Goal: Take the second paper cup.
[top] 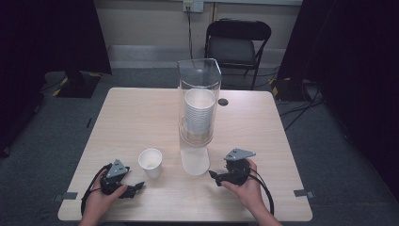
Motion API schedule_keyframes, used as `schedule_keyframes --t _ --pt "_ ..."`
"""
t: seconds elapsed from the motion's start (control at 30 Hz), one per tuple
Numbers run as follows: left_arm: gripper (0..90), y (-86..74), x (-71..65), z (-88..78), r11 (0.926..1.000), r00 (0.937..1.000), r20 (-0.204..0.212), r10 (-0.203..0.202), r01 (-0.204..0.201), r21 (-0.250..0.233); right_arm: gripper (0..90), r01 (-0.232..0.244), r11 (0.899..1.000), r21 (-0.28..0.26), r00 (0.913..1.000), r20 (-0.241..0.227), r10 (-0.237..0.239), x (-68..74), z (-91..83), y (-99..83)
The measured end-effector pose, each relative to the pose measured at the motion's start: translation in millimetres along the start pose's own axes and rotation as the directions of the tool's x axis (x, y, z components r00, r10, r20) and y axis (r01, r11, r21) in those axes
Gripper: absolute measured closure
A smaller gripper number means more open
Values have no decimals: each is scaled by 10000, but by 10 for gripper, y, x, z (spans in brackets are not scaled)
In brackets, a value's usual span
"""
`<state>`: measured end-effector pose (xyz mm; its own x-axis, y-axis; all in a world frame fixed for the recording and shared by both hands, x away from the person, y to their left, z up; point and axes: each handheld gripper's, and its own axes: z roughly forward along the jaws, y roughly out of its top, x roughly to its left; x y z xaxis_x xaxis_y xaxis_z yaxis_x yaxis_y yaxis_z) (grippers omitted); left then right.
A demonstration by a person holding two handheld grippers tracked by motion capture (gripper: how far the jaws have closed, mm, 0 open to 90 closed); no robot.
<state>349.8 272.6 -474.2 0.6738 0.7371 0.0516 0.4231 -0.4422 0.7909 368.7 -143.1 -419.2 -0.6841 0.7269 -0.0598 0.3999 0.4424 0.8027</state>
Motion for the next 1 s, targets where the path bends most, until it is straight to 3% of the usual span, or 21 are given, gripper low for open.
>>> schedule_keyframes --t 0.37,0.47,1.0 --pt "136 4 -1 -3 10000 10000 -27 -4 4 82 147 -155 9990 -410 9988 -467 136 53 37 203" --pt "132 3 -2 5 10000 10000 -11 -38 38 7 154 -347 9964 -774 9972 -694 294 67 35 276" --pt "97 17 -7 26 10000 10000 -6 -55 55 75 164 -410 9857 -1635 9956 -895 266 151 118 538"
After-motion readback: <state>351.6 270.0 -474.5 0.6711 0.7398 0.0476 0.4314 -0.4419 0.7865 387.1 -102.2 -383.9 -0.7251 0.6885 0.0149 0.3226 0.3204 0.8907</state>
